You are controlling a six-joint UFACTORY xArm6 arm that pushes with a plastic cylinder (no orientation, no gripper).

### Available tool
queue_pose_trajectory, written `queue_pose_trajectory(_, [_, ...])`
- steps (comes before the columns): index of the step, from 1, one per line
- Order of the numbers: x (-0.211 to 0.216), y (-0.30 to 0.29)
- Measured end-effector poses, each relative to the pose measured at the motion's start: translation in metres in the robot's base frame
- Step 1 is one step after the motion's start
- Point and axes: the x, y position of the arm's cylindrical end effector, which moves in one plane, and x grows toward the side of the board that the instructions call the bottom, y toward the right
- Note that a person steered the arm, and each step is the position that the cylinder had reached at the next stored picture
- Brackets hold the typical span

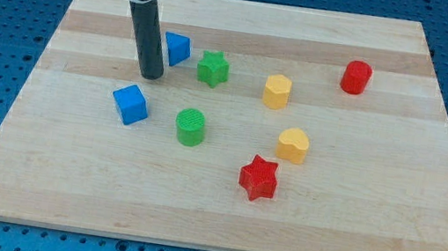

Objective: Move the blue triangle to the top left

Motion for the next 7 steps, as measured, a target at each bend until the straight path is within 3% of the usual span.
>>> queue_pose_trajectory(2, [0.039,0.027])
queue_pose_trajectory(5, [0.056,0.074])
queue_pose_trajectory(7, [-0.001,0.054])
